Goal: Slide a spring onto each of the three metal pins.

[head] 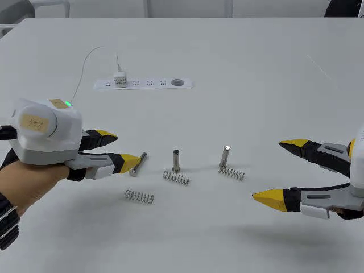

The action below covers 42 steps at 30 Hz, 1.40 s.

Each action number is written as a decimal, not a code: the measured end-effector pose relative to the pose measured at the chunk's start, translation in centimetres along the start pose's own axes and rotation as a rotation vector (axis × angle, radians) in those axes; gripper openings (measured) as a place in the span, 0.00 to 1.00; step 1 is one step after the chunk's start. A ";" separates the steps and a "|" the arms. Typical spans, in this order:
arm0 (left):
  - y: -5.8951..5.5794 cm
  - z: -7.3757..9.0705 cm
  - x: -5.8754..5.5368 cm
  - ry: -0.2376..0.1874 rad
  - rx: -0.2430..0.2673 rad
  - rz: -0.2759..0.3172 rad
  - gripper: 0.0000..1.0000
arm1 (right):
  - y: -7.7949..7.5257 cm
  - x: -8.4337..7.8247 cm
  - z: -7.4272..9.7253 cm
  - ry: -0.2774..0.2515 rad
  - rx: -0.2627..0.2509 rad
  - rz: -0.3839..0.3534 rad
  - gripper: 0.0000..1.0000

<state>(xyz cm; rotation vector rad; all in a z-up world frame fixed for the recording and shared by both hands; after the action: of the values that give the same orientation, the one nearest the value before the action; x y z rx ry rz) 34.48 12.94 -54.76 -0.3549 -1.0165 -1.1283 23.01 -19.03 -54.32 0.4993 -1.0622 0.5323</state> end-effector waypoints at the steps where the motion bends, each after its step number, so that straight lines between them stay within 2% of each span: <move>1: 0.0 -0.1 0.0 0.004 -0.002 -0.002 0.43 | 0.0 0.0 0.0 -0.001 -0.001 -0.002 0.77; 7: -0.1 -1.0 0.1 0.033 -0.016 -0.003 0.38 | -0.2 0.0 0.1 -0.003 -0.005 -0.006 0.77; 13: 0.2 -1.9 0.3 0.068 -0.007 0.003 0.32 | -0.2 -0.1 0.1 -0.004 -0.005 -0.009 0.76; 21: 0.3 -3.1 0.0 0.144 -0.004 0.011 0.31 | -0.2 -0.2 0.1 0.005 -0.007 -0.012 0.76; 32: 0.2 -4.7 0.3 0.221 -0.004 0.005 0.23 | -0.3 -0.5 -0.1 0.019 -0.005 -0.012 0.76; 39: 0.1 -5.5 -0.1 0.287 0.002 0.008 0.22 | -0.4 -0.5 0.1 0.018 -0.009 -0.015 0.76; 42: 0.0 -5.6 0.0 0.297 0.002 0.002 0.20 | -0.4 -0.5 0.1 0.020 -0.009 -0.014 0.76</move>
<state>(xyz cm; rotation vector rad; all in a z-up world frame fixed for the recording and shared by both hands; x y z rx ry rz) 37.22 9.08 -57.76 -0.1789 -0.7550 -1.1395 23.05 -19.51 -54.82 0.4921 -1.0408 0.5190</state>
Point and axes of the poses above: the centre of the closed fingertips' face, and the gripper's own axes: z roughly backward along the fingers, y roughly to its left, x roughly out of its top, the point moved 8 cm from there along z, roughly backward along the fingers, and after that the axes turned 14 degrees about -z, right-handed, at the moved point
